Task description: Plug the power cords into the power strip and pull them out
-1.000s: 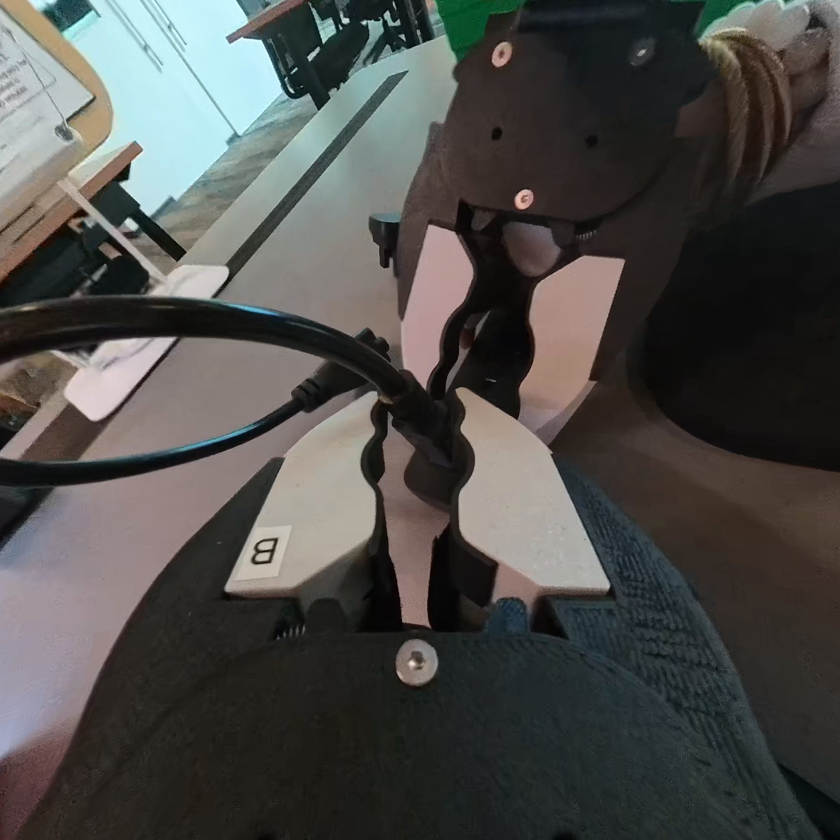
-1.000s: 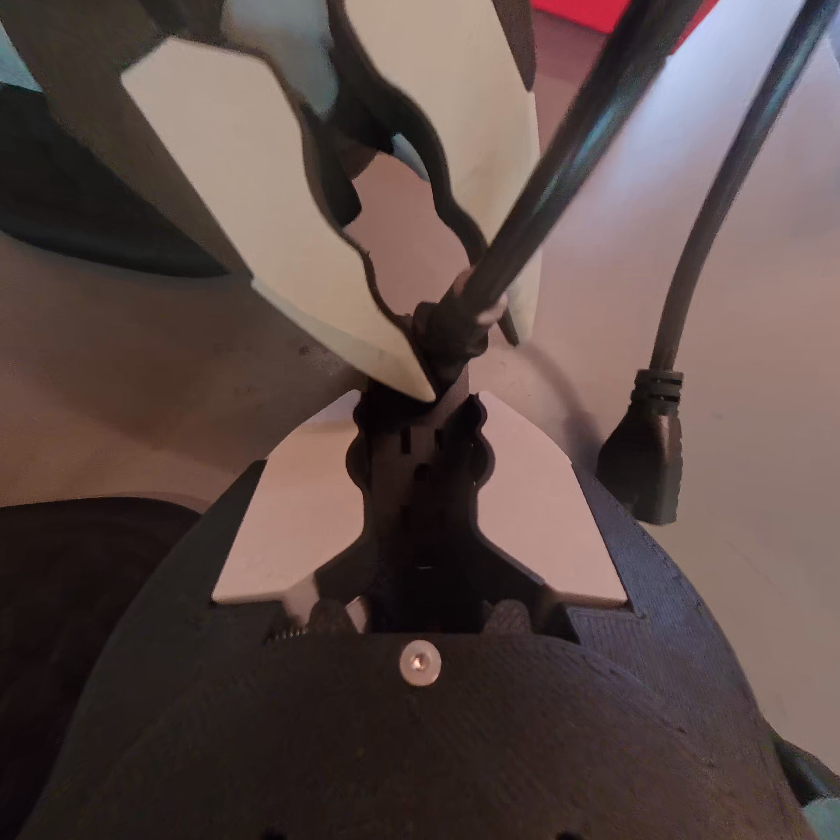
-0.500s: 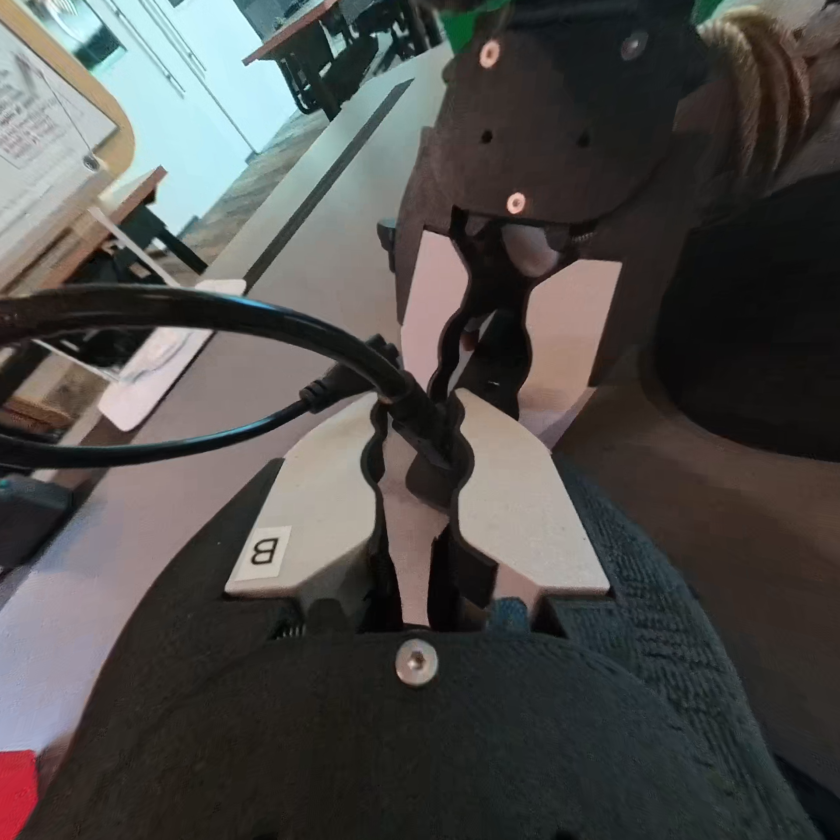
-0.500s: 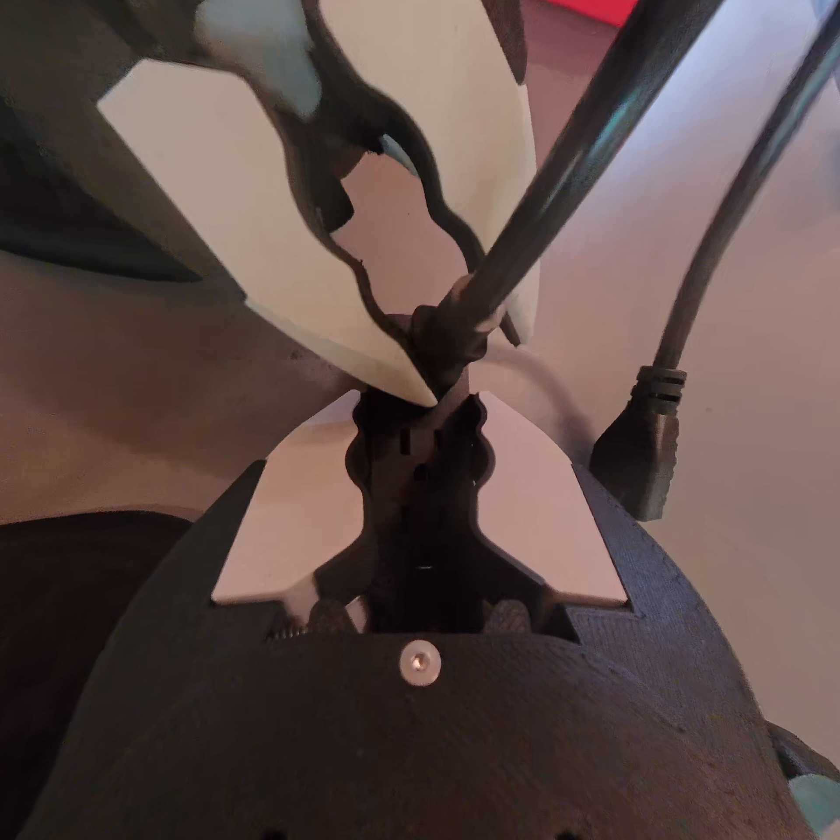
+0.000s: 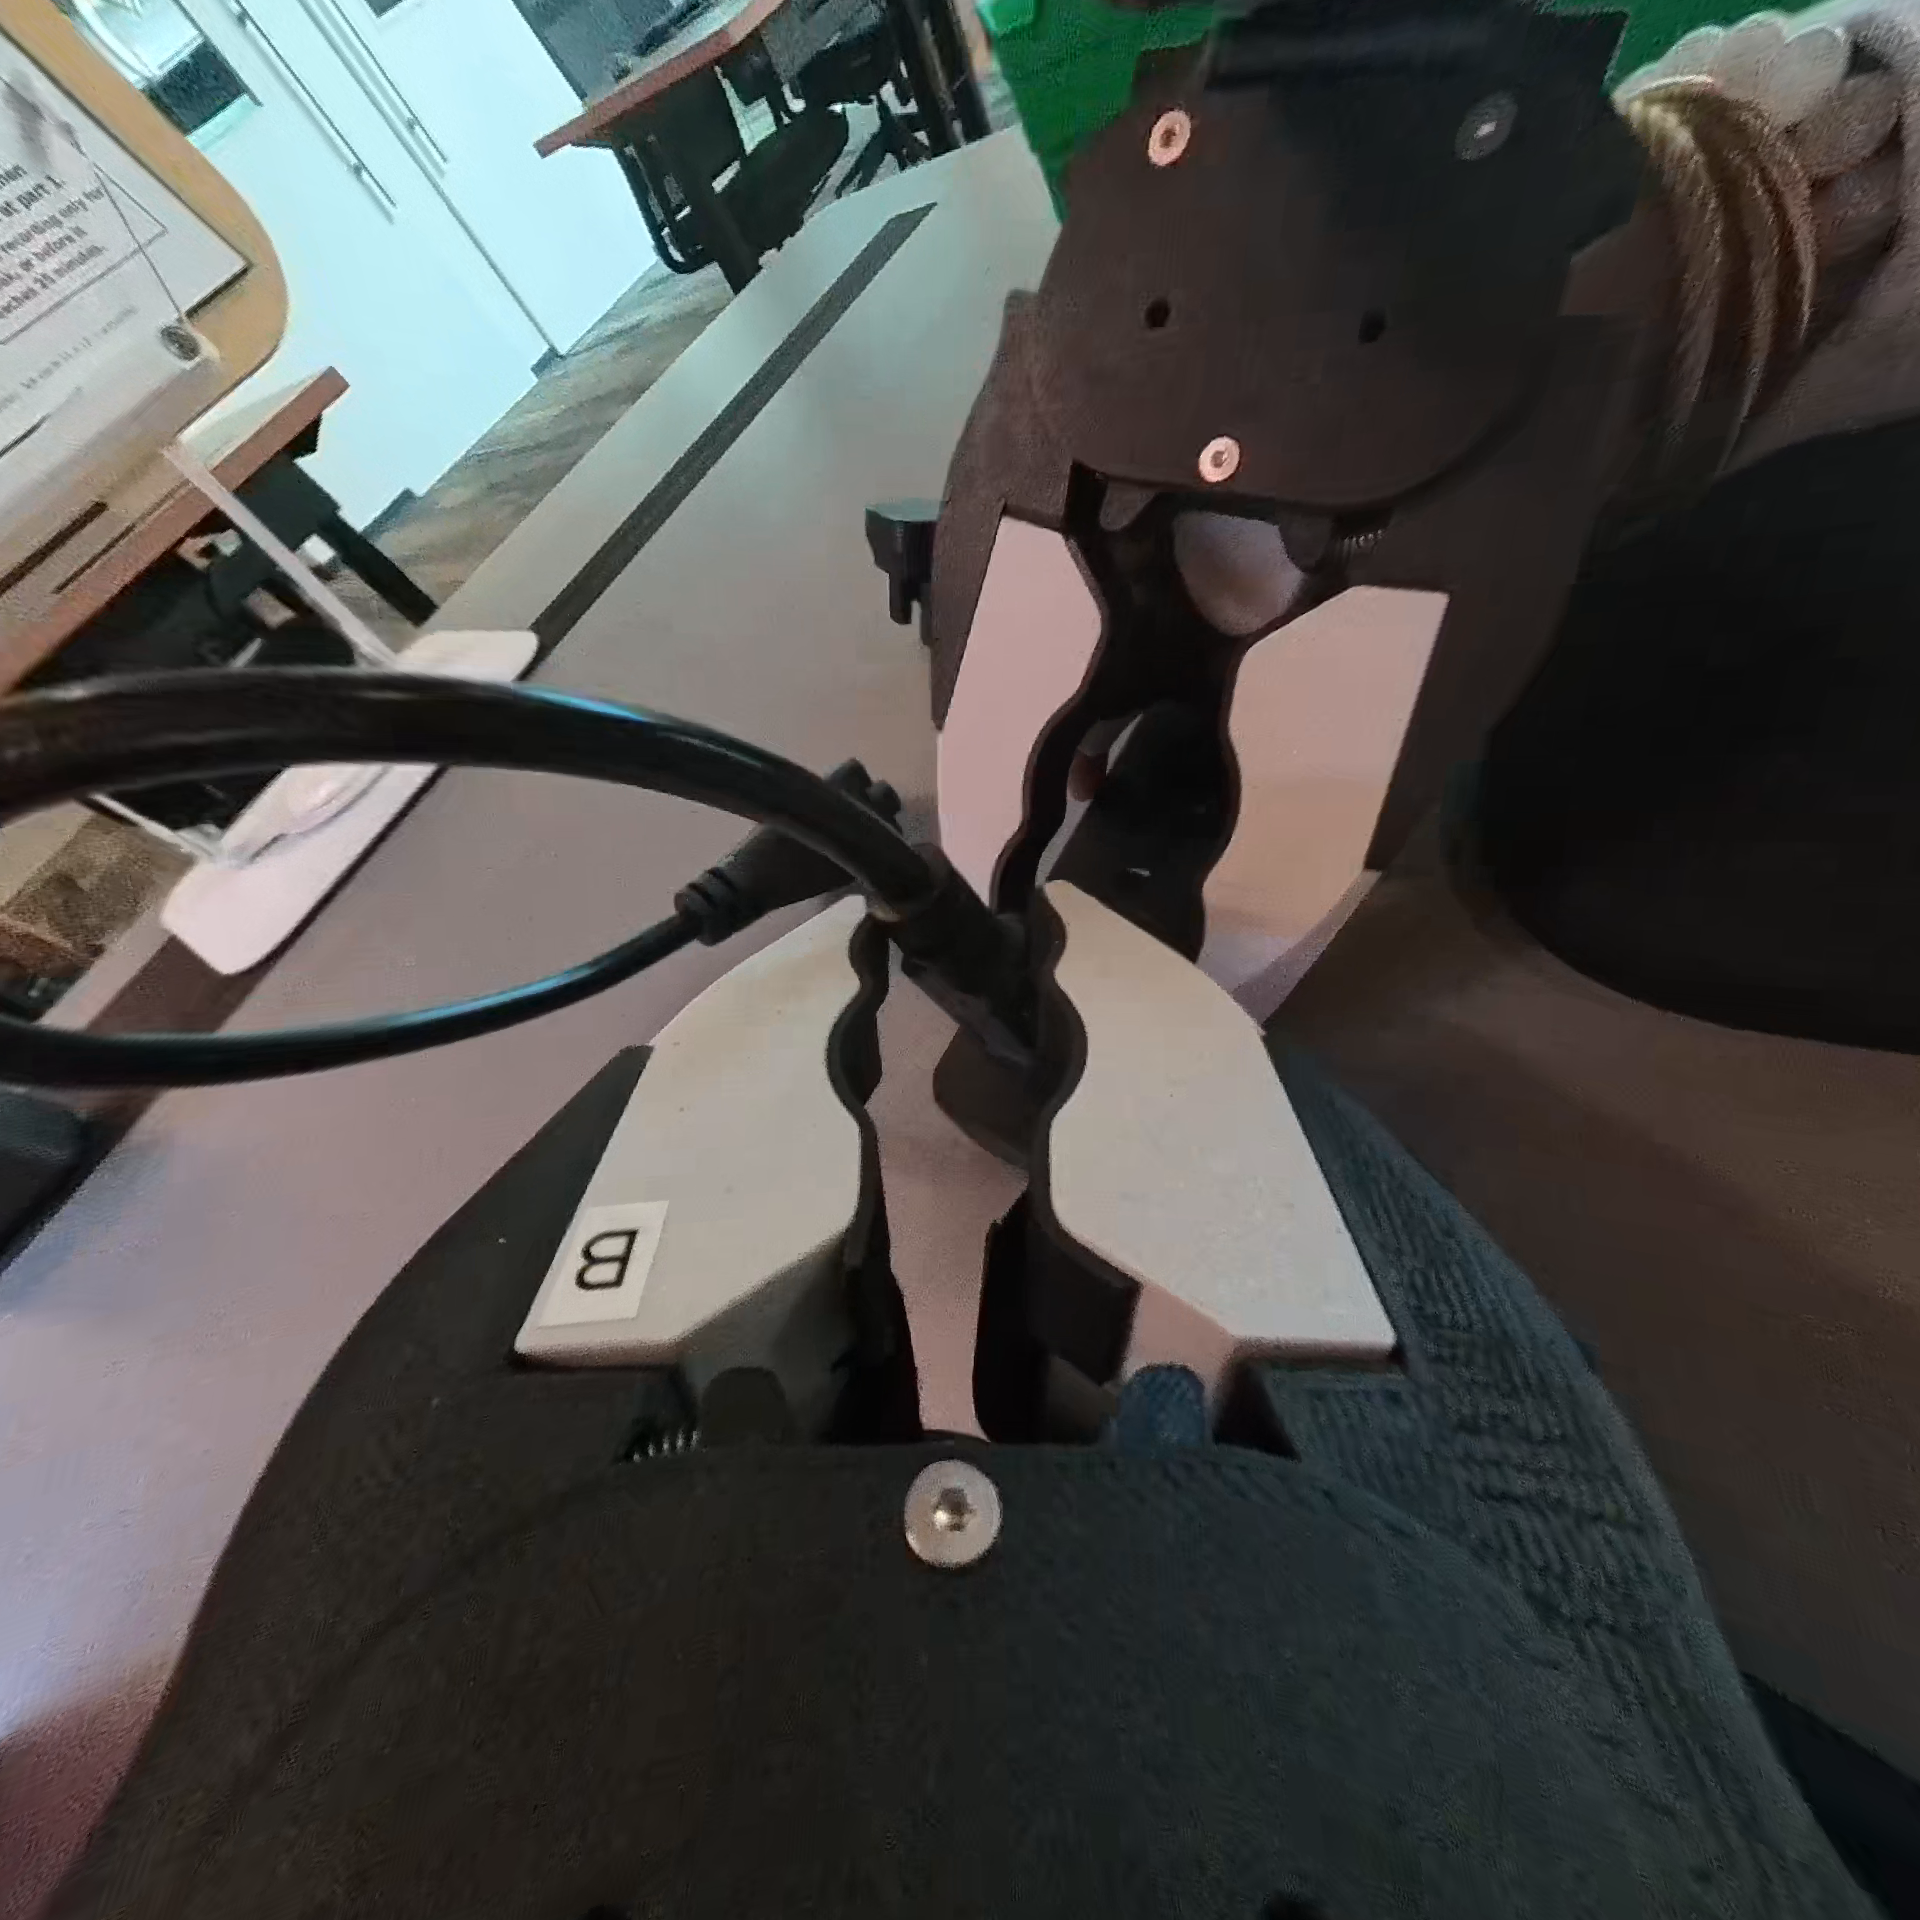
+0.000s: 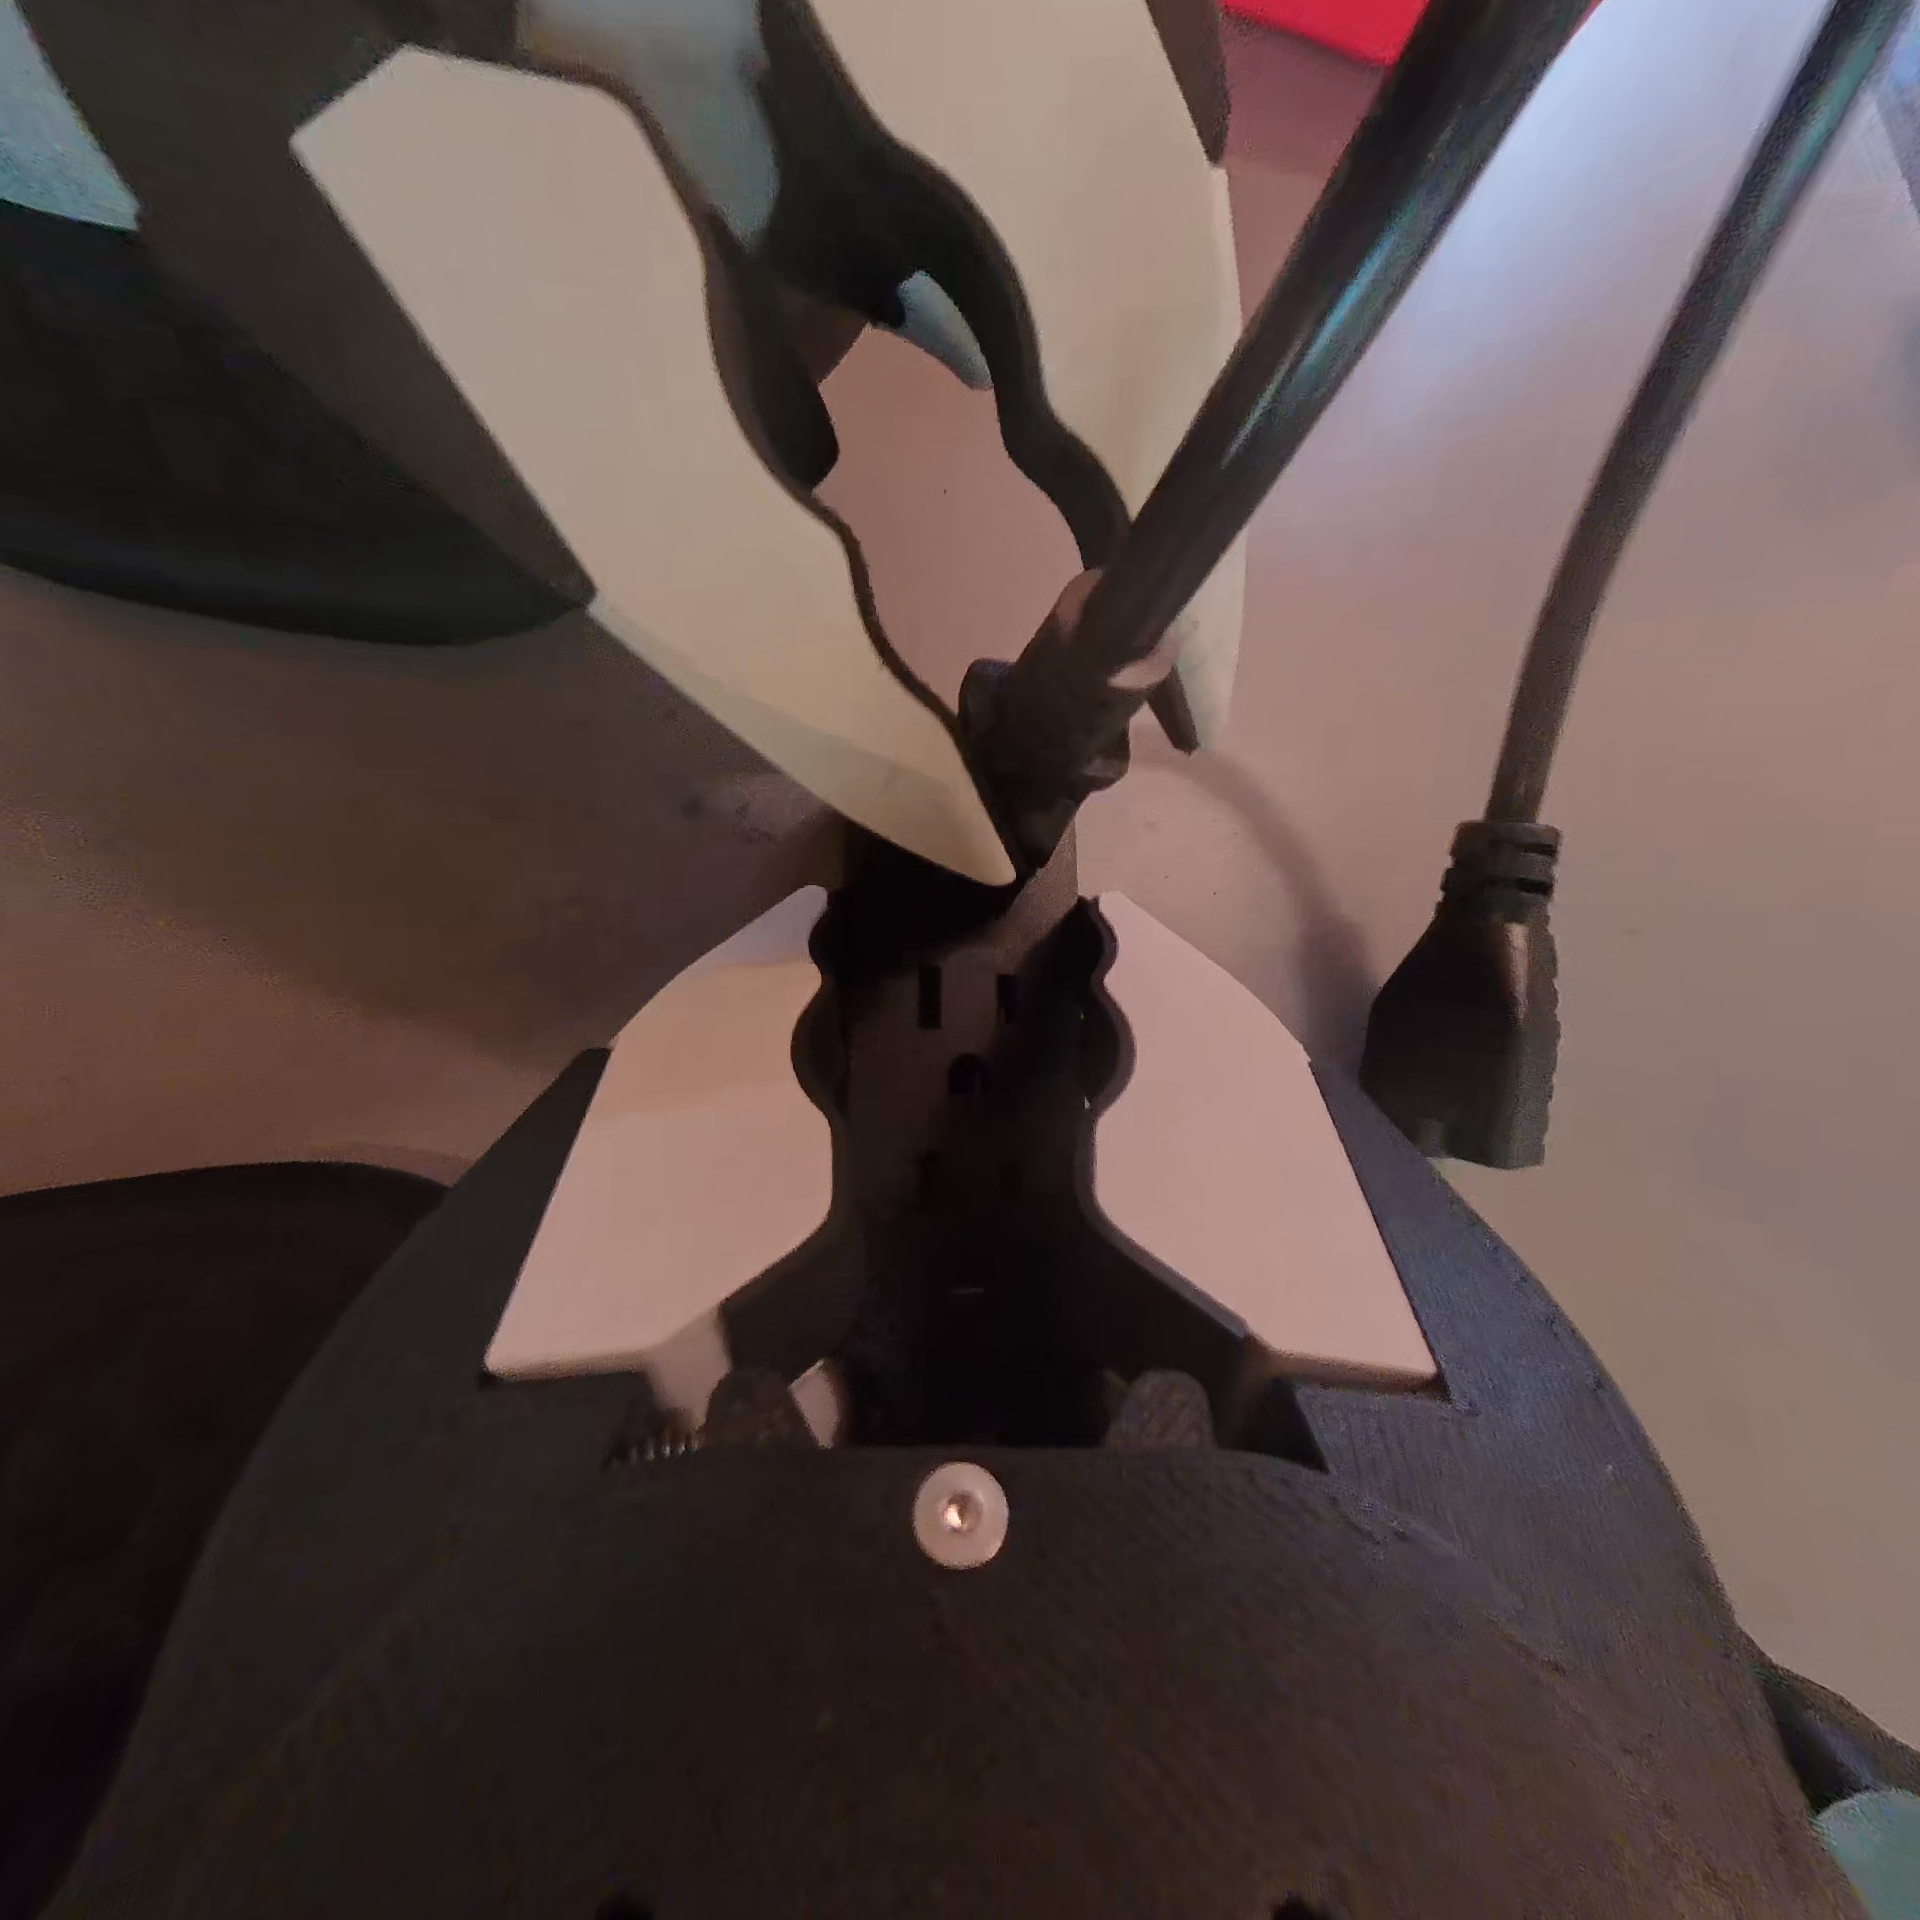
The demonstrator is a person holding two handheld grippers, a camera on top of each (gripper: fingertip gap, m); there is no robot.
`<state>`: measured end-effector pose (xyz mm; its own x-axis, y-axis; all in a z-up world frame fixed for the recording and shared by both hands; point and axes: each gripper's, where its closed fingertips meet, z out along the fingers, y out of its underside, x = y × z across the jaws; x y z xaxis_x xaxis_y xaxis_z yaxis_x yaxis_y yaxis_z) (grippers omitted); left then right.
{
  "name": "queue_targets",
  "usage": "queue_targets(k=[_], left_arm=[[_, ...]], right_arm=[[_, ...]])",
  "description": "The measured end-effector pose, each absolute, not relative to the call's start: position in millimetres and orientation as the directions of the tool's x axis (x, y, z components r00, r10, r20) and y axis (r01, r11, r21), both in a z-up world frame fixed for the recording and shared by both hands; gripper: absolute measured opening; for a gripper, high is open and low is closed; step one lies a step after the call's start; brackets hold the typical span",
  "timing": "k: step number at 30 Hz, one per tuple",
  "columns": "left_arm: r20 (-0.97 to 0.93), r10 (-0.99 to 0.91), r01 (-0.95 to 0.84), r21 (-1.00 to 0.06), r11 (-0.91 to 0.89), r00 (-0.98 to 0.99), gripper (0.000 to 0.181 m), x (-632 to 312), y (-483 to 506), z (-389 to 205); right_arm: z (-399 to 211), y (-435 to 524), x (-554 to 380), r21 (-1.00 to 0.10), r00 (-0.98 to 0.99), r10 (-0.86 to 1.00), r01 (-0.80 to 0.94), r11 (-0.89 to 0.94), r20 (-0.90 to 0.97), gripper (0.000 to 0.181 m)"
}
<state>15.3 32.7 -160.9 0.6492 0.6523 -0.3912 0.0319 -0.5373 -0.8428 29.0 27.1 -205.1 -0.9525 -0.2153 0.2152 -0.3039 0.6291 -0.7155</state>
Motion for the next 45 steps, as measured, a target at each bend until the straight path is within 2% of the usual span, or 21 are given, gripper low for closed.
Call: queue_targets(k=[4, 6, 11, 15, 17, 19, 24, 27, 31, 35, 37, 39, 43, 45], left_arm=[[-0.358, 0.677, 0.069, -0.853, -0.517, 0.643, 0.025, 12.2, 31.3, -160.5], [-0.462, 0.662, 0.037, -0.804, -0.594, 0.59, 0.025, 8.9, 33.8, -159.7], [-0.371, 0.666, 0.057, -0.848, -0.527, 0.648, 0.026, 12.8, 31.1, -160.5], [-0.468, 0.659, 0.032, -0.801, -0.598, 0.588, 0.025, 9.7, 33.3, -159.9], [-0.422, 0.657, 0.036, -0.825, -0.564, 0.625, 0.026, 13.9, 29.8, -161.0], [-0.356, 0.665, 0.061, -0.853, -0.518, 0.657, 0.027, 13.1, 30.1, -160.2], [-0.474, 0.645, 0.014, -0.8, -0.6, 0.6, 0.026, 11.3, 34.4, -159.5], [-0.359, 0.665, 0.059, -0.853, -0.519, 0.656, 0.026, 13.1, 31.5, -159.1], [-0.476, 0.65, 0.027, -0.795, -0.606, 0.592, 0.026, 10.2, 33.5, -159.9], [-0.426, 0.655, 0.015, -0.831, -0.556, 0.624, 0.027, 13.4, 30.5, -154.4], [-0.437, 0.675, 0.031, -0.826, -0.563, 0.595, 0.026, 12.1, 27.3, -153.9], [-0.516, 0.641, 0.017, -0.772, -0.636, 0.568, 0.026, 11.8, 31.2, -158.7], [-0.445, 0.643, -0.005, -0.825, -0.565, 0.623, 0.027, 14.0, 30.8, -152.8], [-0.436, 0.673, 0.023, -0.83, -0.558, 0.598, 0.027, 10.7, 25.6, -152.0]], right_arm=[[-205.1, 24.5, 26.4, -0.708, -0.958, -0.206, -0.286, 0.646, 0.199, 0.044], [-205.6, 23.9, 25.4, -0.663, -0.948, -0.222, -0.317, 0.678, 0.227, 0.044], [-205.4, 28.7, 29.6, -0.712, -0.96, -0.211, -0.28, 0.644, 0.186, 0.045], [-206.2, 24.4, 27.2, -0.66, -0.946, -0.23, -0.324, 0.678, 0.229, 0.044], [-205.8, 25.1, 30.9, -0.715, -0.957, -0.214, -0.289, 0.637, 0.195, 0.045], [-205.2, 28.9, 31.1, -0.714, -0.962, -0.208, -0.269, 0.646, 0.175, 0.045], [-205.5, 26.2, 28.6, -0.696, -0.952, -0.225, -0.306, 0.65, 0.208, 0.044], [-204.0, 29.5, 31.1, -0.724, -0.963, -0.212, -0.264, 0.638, 0.164, 0.044], [-206.0, 25.4, 27.6, -0.69, -0.954, -0.22, -0.298, 0.66, 0.203, 0.044], [-200.0, 26.9, 31.6, -0.743, -0.965, -0.202, -0.257, 0.618, 0.165, 0.045], [-202.4, 23.4, 30.0, -0.725, -0.964, -0.204, -0.263, 0.636, 0.171, 0.044], [-205.0, 24.3, 28.5, -0.687, -0.954, -0.221, -0.301, 0.662, 0.205, 0.044], [-198.6, 27.8, 32.3, -0.747, -0.968, -0.202, -0.245, 0.618, 0.151, 0.045], [-200.2, 23.4, 29.8, -0.734, -0.968, -0.195, -0.249, 0.632, 0.161, 0.045]])
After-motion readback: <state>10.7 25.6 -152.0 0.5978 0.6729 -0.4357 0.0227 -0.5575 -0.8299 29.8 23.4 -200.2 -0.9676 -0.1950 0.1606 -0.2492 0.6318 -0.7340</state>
